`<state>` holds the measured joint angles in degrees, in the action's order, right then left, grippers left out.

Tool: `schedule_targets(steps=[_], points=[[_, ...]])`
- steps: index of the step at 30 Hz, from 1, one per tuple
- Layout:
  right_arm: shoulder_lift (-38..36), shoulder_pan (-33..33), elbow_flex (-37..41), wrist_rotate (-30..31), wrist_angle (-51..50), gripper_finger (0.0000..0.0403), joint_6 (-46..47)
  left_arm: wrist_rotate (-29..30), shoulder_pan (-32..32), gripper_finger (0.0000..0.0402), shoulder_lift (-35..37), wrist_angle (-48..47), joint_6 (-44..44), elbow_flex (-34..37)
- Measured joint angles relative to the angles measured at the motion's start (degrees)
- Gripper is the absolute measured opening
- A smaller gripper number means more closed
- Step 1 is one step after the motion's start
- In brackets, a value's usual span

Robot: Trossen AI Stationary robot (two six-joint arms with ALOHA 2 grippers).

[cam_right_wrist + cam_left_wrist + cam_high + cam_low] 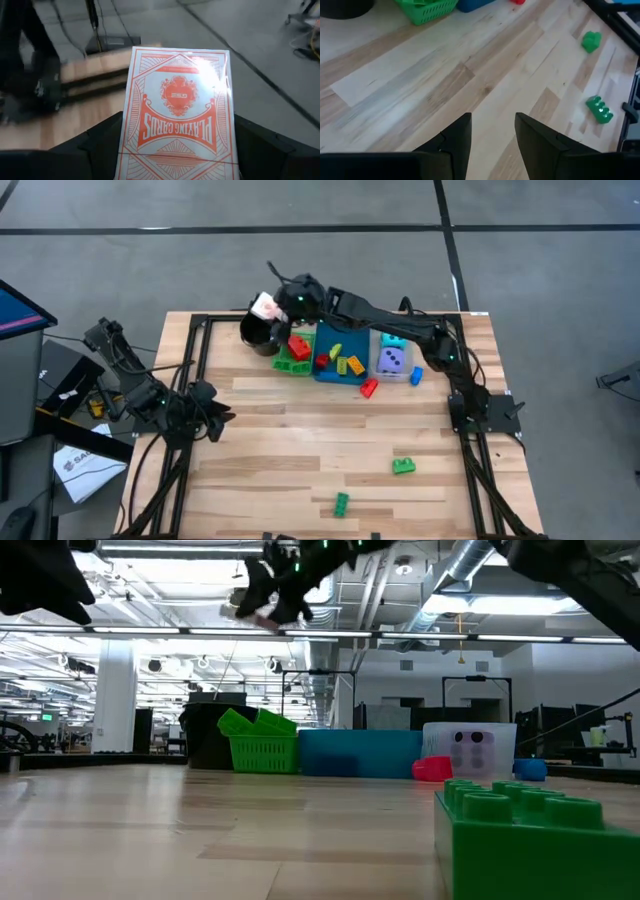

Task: Pick & Place Toys
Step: Put the orange deck of cards into the black bucket

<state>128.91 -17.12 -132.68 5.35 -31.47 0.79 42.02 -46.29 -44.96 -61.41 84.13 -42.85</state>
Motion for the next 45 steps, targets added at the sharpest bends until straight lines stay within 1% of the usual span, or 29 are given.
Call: schedule_targets(steps=[2,4,6,8,11,13,16,18,22,25,28,33,36,39,45], points=[[-0.8,-1.1,2.6,-2.7,-0.7,0.0301,1.9,0.0,0.4,0.0145,0.0,0.1,0.9,0.0],[0.1,-1.2,2.4,-3.5,-0.8,0.0301,2.2,0.2,0.4,0.0145,-0.2,0.5,1.8,0.0],[0.7,-1.5,2.3,-4.2,-4.8,0.0301,2.0,0.9,0.4,0.0145,-0.2,0.8,1.9,0.0],[1.8,-1.5,2.3,-4.4,-4.3,0.0301,1.8,2.5,0.5,0.0145,-0.1,1.1,1.9,0.0],[1.5,-1.4,2.4,-4.0,-3.6,0.0301,1.8,6.3,0.8,0.0145,0.0,1.0,1.9,0.0],[0.5,-0.9,2.2,-3.8,-2.0,0.0301,1.8,10.1,1.9,0.0145,0.0,0.9,2.0,0.0],[-1.3,0.4,2.2,-3.9,-1.7,0.0301,1.6,16.2,4.8,0.0145,0.1,0.7,4.3,0.0],[-2.9,1.2,2.2,-3.9,-2.9,0.0301,1.6,18.2,7.5,0.0145,0.8,0.4,6.8,0.0],[-6.3,3.2,2.2,0.6,-2.9,0.0301,0.9,16.9,12.6,0.0147,3.4,0.3,8.2,0.0],[-8.2,4.8,2.2,2.9,-3.0,0.0301,0.7,16.4,15.5,0.0159,6.1,0.9,8.0,0.0],[-9.2,6.6,2.2,4.8,-4.3,0.0301,0.6,16.2,18.1,0.0182,8.8,3.0,7.9,0.0],[-9.5,9.1,2.2,7.7,-9.7,0.0301,0.6,14.9,21.4,0.0235,12.2,6.4,7.6,0.0],[-9.4,10.8,2.2,9.5,-13.3,0.0301,0.7,14.9,23.3,0.0266,12.4,6.5,6.3,0.0],[-9.4,12.7,2.2,10.6,-14.5,0.0301,0.7,14.7,25.0,0.0288,12.0,7.2,6.2,0.0],[-10.7,15.4,2.2,12.8,-14.5,0.0301,0.7,14.6,27.5,0.0304,11.2,11.3,6.1,0.0]])
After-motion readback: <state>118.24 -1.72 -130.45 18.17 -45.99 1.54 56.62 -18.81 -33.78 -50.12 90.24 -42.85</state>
